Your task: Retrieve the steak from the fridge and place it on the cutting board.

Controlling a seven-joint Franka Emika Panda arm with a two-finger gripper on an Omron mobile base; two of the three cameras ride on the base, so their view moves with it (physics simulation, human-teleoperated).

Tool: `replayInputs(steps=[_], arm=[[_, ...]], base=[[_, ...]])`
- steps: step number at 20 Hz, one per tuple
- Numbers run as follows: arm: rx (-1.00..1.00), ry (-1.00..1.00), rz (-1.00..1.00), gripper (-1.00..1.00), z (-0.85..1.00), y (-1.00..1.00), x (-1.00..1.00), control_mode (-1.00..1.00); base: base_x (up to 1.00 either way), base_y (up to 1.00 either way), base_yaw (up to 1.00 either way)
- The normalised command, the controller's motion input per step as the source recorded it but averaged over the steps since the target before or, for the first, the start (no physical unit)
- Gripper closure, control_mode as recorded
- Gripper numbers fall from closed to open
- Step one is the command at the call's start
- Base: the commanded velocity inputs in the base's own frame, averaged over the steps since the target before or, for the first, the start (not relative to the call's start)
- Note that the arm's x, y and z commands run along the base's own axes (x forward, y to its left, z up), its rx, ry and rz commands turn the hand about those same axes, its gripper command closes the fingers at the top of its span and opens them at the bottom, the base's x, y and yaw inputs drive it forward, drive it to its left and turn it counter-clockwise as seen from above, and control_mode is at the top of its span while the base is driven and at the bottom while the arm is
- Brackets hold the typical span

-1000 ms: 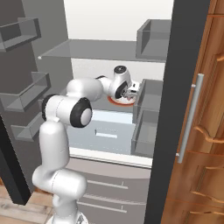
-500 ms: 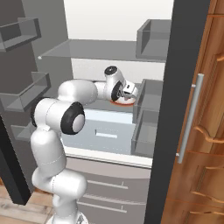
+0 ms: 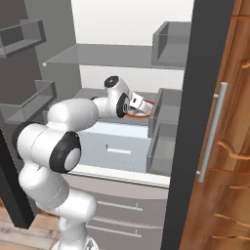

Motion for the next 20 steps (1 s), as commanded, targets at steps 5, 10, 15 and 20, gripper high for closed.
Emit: replayInputs(steps=[5, 10, 15, 20], arm=[[0.0, -0.02, -0.01, 1.0, 0.21, 0.28, -0.62, -1.0], [0.0, 0.01, 0.0, 1.0, 0.32, 0.05, -0.86, -1.0], [0.0, 0.1, 0.0, 1.0, 0.29, 0.08, -0.56, -1.0], [0.0, 0.08, 0.0, 1.0, 0.12, 0.18, -0.9, -1.0]], base=[[0.0, 0.0, 0.0], [0.0, 0.0, 0.0], [0.0, 0.0, 0.0], [0.0, 0.0, 0.0]])
